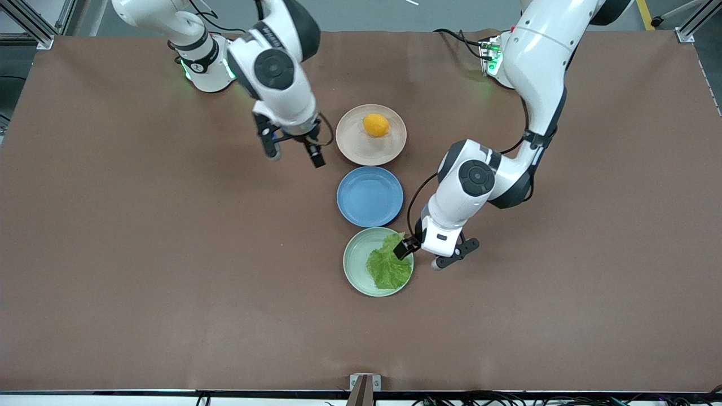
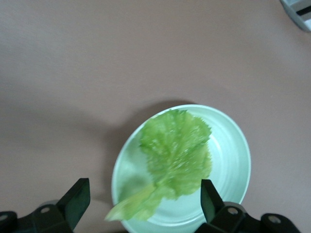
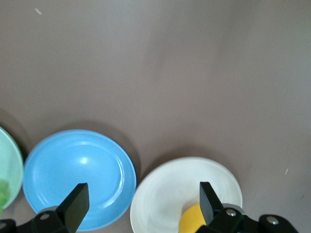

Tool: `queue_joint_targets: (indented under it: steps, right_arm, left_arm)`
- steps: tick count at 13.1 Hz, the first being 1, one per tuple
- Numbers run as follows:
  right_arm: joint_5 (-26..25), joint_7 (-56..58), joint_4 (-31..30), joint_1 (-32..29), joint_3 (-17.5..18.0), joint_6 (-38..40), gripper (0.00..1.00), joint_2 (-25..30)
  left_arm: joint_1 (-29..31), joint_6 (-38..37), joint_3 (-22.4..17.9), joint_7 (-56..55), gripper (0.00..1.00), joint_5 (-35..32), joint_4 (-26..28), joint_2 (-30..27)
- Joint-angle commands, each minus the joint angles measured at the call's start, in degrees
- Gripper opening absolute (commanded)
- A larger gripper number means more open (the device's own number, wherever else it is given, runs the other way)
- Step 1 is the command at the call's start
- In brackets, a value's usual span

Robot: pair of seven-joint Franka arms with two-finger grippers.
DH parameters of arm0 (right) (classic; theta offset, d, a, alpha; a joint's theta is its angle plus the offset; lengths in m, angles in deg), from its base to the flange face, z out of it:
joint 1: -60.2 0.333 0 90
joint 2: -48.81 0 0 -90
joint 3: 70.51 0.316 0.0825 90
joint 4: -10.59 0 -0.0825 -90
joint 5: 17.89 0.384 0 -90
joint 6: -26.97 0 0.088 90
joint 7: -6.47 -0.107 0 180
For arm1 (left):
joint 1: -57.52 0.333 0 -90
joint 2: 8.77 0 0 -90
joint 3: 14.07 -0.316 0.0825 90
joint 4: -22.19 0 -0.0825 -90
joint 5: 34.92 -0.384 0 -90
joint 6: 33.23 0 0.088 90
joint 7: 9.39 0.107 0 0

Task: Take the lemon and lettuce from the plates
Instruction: 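Lower and close the left gripper on the lettuce while the right gripper grasps the lemon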

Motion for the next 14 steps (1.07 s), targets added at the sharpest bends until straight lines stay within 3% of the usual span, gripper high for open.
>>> queue_joint_targets:
  steps: [1,9,14]
  right_arm:
    - [0.43,-11.64,-2.69,5.5,-0.64,-4.97,1.0,-1.93]
    - [0.34,-28.1,-2.34,14.82,-0.64,-16.56,1.0,-11.07]
    - [0.34,-29.78,-1.54,17.81,-0.73,-20.18,1.0,-14.77]
  left_arm:
    - [-2.27,1.27,-0.58,-4.36,1.0,0.13,-4.88,4.23]
    - [-2.71,4.88,-0.67,-5.34,0.75,0.22,-6.03,7.75]
    - [-3.06,5.05,-0.67,-5.34,0.72,-0.13,-6.55,8.8]
